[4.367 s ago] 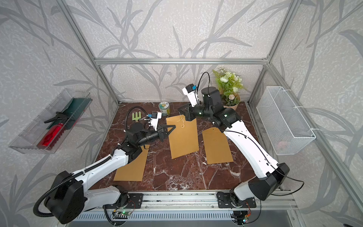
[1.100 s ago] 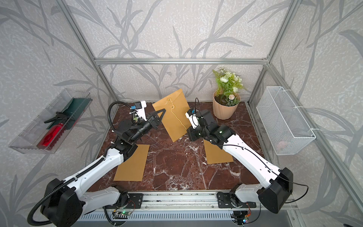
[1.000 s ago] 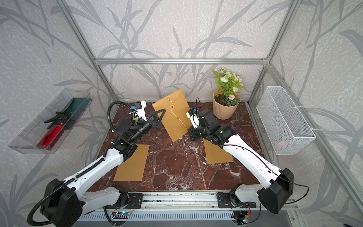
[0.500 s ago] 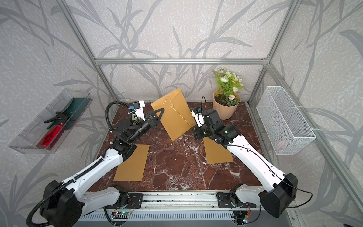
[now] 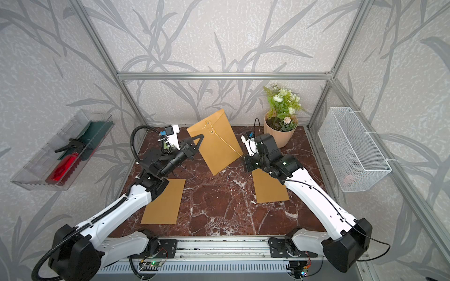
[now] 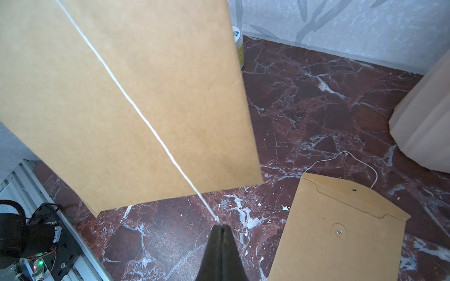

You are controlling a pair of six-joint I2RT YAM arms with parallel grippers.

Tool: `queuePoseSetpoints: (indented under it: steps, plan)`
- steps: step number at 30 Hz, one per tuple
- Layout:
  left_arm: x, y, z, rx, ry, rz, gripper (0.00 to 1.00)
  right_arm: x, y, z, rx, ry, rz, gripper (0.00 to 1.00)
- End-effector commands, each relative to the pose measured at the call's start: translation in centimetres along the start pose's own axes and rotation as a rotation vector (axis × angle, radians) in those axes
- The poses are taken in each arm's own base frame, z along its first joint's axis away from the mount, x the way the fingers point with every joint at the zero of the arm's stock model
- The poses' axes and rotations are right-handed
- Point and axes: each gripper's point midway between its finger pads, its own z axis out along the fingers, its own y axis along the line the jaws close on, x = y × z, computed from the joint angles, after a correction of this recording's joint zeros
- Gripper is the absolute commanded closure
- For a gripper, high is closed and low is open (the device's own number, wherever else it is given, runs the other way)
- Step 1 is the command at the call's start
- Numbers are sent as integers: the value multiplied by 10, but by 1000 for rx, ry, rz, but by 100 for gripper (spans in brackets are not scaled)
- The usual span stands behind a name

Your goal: Open the file bag

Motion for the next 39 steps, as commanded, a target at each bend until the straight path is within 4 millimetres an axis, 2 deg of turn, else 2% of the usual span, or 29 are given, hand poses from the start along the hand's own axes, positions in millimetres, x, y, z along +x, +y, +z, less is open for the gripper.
queuePoseSetpoints:
  steps: [1,10,20,31,39]
  plan:
    - [-13,-10,-5,31,-32,30,100,-1,-6,-11,23,-9,-8,100]
    - [2,-13,-8,64,24,26,100,-12,-14,-26,59,-36,-21,100]
    - [40,-16,-19,107,190,62,100,-32,-24,-45,100,-82,-28,100]
    - [61,-15,-30,118,275,94,100,-53,-29,-61,138,-119,-46,100]
    - [72,-9,-30,117,302,92,100,-69,-28,-70,147,-145,-62,100]
